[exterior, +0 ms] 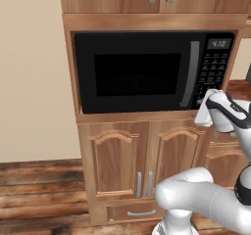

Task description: Place the microwavable item in the microwave. Then, close the microwave door and press the start button.

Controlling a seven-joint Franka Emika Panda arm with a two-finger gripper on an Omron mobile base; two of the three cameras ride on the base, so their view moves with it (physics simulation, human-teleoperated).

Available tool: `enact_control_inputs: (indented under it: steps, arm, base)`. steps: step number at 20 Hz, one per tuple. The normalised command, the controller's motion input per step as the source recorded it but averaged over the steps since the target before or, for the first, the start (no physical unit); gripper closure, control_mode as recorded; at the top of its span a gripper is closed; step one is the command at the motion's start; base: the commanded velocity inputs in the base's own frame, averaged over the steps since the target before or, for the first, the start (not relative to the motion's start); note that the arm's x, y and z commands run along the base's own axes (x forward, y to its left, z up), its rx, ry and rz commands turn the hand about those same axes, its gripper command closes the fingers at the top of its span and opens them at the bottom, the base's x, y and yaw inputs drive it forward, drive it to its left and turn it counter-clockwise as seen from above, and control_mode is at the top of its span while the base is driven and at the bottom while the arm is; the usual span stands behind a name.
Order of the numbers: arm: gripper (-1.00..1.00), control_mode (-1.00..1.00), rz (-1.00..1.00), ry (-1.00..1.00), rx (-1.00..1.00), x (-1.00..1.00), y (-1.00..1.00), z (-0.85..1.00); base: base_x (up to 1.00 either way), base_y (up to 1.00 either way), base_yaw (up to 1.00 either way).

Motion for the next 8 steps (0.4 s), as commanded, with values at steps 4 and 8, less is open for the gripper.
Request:
enact_control_inputs:
  steps: [4,8]
  arm:
    - [-1.0,-1.0,0.02,0.06,0.0,0.3,-0.1,-0.31]
    - [-1.0,-1.0,0.02,0.07,0.0,0.32,-0.06,-0.29]
  base:
    - [0.0,0.0,0.0]
    - [0.0,0.0,0.0]
